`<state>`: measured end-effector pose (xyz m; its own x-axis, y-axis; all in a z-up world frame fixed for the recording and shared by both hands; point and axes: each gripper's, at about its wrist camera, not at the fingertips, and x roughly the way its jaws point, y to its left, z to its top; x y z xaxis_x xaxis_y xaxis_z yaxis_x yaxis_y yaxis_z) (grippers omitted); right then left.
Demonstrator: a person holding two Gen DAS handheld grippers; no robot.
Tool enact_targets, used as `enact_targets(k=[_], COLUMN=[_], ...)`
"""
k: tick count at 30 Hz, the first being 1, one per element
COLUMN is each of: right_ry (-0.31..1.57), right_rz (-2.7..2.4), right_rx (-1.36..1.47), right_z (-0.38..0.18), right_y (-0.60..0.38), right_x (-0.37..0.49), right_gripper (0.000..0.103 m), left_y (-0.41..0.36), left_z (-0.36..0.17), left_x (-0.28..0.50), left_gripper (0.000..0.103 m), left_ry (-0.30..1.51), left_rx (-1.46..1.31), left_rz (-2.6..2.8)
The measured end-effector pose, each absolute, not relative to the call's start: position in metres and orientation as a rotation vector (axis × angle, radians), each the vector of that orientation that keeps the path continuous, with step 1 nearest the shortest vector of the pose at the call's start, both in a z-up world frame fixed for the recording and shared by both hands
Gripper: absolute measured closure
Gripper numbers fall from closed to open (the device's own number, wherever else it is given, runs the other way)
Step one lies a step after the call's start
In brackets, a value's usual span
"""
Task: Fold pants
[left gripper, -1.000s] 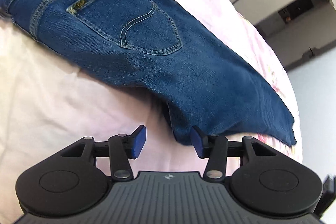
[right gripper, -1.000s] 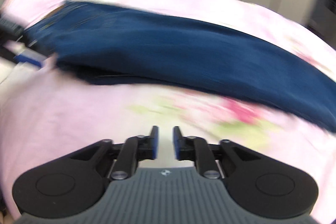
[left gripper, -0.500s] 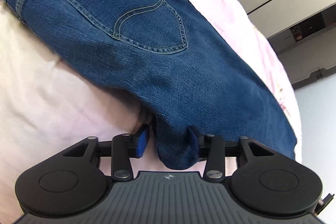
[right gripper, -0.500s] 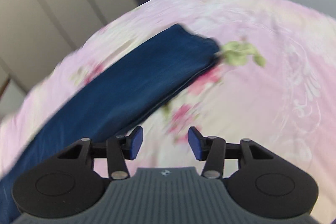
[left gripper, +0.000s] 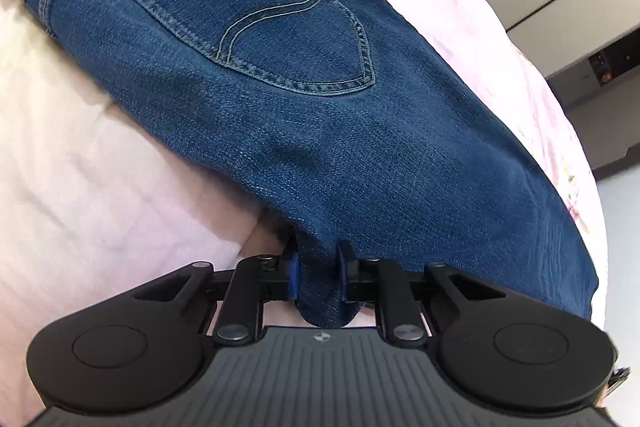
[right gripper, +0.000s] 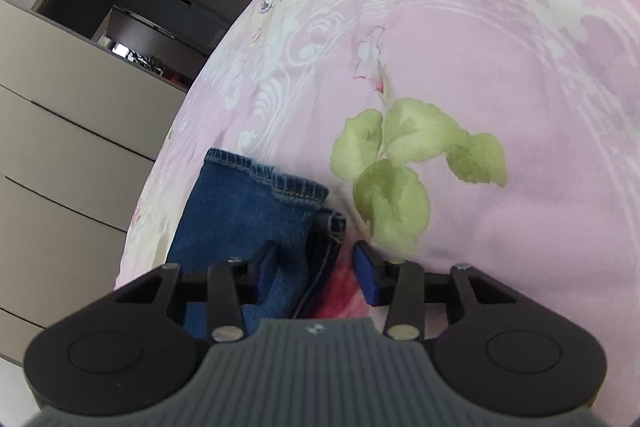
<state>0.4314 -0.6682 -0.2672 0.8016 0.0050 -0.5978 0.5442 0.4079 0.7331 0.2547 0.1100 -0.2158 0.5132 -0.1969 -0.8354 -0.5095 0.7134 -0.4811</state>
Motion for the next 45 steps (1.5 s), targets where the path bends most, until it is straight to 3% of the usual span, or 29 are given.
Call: enact_targets(k=[6,8,17,24,27,32,39,45], right_ry=[0.522,0.498,0.523,0.629,0.643,0.594,0.522,0.542], right_rz=[-0.353,-0.351,-0.359,-0.453,-0.483,-0.385,-0.094,0.124], right_rx=[1.137,1.057,0.825,0.777,0.818,0.706,0.423,0.243], right_z=[-0.264,-0.236,-0.107,-0.122,-0.142,-0.104,-0.004,0.027], right_y=[-0.672,-0.67,-0.668,-0.681,-0.683,-0.659,-0.54,-0.394], right_x=[0.442,0.444,0.449,0.405,0.385,0.389,0.409,0.408], right_gripper=[0.083,0.097,0.098,0.098,0.098,0.098,0.098,0.098], left_y=[0.111,0.11,0.111,0.113,0.114,0.12,0.131,0.13], left_z=[-0.212,-0.204,-0.176,-0.184,-0.182,-0.153,-0.13,-0.123], left_x=[0.251,0.248,0.232,0.228,0.232,0.228,0.217,0.216], left_gripper=[0.086,0.088,0.089,0.089,0.081,0.078,0.078,0.078], left_ry=[1.034,1.027,1.022,1.083,1.146,1.138,1.045,0.981], left_rx=[-0.8,-0.793,-0.802,-0.772,-0.687,-0.53,-0.479,-0.511], left_rz=[0.226,0.226,0.186,0.164,0.151,0.133,0.094,0.018])
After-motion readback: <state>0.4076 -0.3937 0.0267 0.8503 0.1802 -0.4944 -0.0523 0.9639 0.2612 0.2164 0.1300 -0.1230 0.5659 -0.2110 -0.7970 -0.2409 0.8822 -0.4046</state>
